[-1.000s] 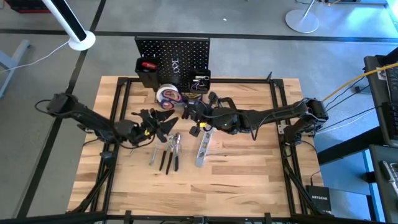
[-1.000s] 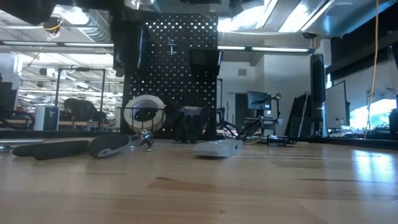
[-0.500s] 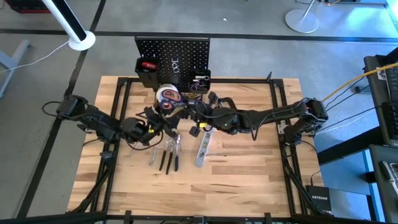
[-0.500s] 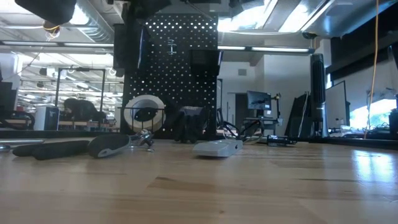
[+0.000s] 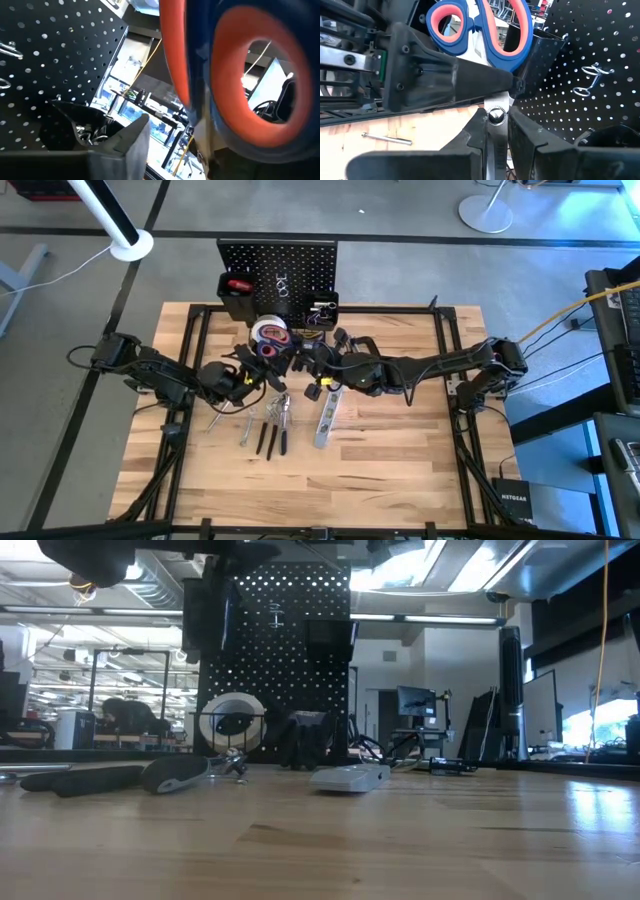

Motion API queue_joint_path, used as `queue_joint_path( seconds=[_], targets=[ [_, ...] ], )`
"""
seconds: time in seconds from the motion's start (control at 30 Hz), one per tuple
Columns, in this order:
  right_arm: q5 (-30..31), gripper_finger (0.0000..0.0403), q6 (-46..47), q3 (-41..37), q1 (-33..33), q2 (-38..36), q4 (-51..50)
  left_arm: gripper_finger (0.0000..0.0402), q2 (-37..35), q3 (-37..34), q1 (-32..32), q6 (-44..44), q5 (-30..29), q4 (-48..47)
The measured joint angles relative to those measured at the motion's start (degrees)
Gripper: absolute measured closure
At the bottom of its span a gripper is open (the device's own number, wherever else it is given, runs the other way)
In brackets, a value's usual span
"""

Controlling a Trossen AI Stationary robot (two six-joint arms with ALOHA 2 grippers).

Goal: Hang tools onto peg board
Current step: Hang the scissors on the pegboard

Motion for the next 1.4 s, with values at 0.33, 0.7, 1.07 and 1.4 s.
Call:
queue_joint_path(
  seconds=[0.33, 0.7, 1.07, 1.4],
  targets=[
    [-1.49, 0.0338, 0.73, 0.02, 0.0, 1.31, -0.29, 0.036, 0.0, 0.0, 0.16, 5.51, 1.79, -0.11],
    [-2.85, 0.0258, 0.23, 0.04, 3.63, -5.64, -12.05, 0.0387, -6.63, 0.0, -2.46, 13.98, 8.84, -12.42],
    [-20.88, 0.0206, -0.53, 0.09, 4.04, -6.61, -3.73, 0.0386, -12.42, 4.19, -1.66, 10.13, 26.77, -42.65],
    [-20.35, 0.0217, -0.57, 0.07, 3.73, -5.77, -4.11, 0.0384, -12.31, 6.62, -2.57, 10.61, 26.66, -50.91]
  ],
)
